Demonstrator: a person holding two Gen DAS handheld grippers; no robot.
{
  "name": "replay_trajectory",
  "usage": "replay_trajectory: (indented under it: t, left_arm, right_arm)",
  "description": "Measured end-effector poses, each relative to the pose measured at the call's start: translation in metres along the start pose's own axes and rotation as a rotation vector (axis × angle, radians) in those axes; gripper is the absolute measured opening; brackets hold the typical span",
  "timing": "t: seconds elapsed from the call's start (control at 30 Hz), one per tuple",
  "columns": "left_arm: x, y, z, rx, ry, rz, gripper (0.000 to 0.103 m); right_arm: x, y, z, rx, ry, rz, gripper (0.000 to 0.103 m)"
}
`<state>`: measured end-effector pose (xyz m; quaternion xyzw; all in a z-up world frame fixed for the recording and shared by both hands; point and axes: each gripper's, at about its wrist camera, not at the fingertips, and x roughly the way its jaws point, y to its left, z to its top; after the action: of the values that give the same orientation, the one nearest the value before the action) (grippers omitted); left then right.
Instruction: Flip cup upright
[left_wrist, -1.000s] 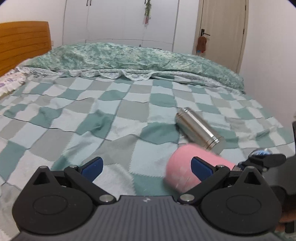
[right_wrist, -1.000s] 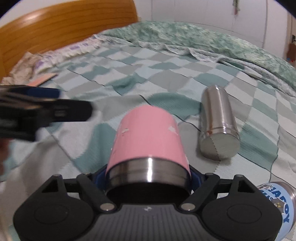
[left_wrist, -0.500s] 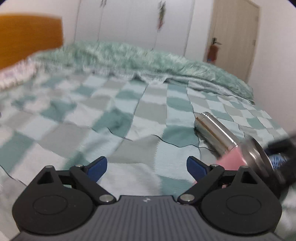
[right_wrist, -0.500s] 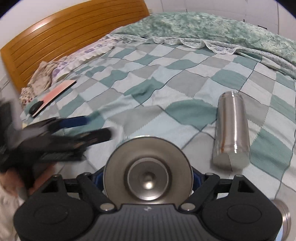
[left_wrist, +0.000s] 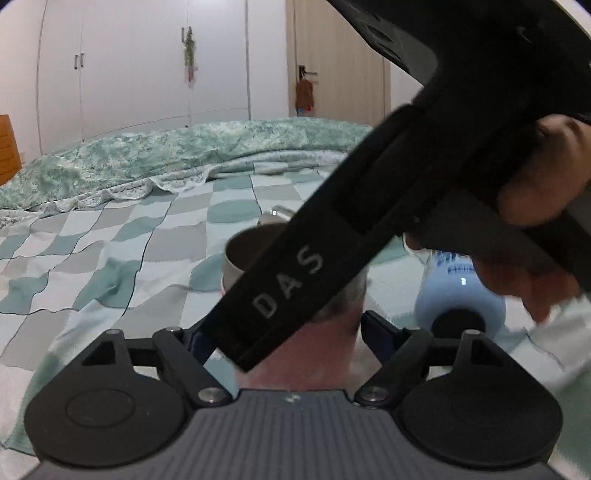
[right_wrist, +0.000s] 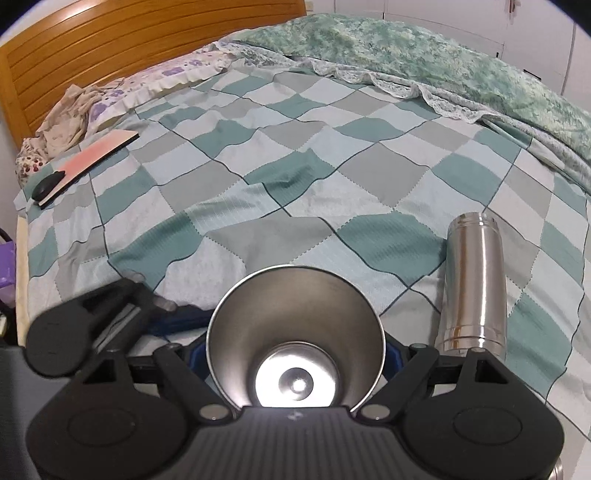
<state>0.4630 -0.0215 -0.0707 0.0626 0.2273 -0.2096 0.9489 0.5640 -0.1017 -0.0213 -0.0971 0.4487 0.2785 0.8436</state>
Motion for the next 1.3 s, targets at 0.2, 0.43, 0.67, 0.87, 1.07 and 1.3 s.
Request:
replay_trajectory:
  t: [0.2,0.43,0.67,0.87,1.07,1.3]
  left_arm:
    - [0.013,-0.001,0.012,-0.109,-0.022,-0.063,0.082]
    - [0.022,-0.004,0.009,-0.134,0.013,-0.048,0.087]
    - [-0.003,-0.009,0.016,-0.068,-0.009,-0.025,0.099]
    - [-0.052,-0.012,0.018,-0.081,-0.021,0.033,0.103]
    - [-0.138,-0.011,0.013,-0.229,-0.023,0.244,0.103]
    - [-0.267,-0.059,-0.011,-0.291,-0.115,0.328,0.103]
  right_arm:
    - [-0.011,-0.001,0.001,-0.078,-0.018,-0.135,0.084]
    - [0.001,-0.024,-0.003,-0.002,0.001,-0.064,0.085]
    - [-0.026,-0.031,-0.013,0.055,-0.037,-0.055,0.092]
    - [-0.1,-0.04,-0.05,0.121,-0.157,-0.091,0.095]
    - [-0.191,-0.031,-0.147,0.227,-0.339,-0.268,0.098]
    - [-0.273,0.052,-0.283,0.231,-0.612,-0.391,0.103]
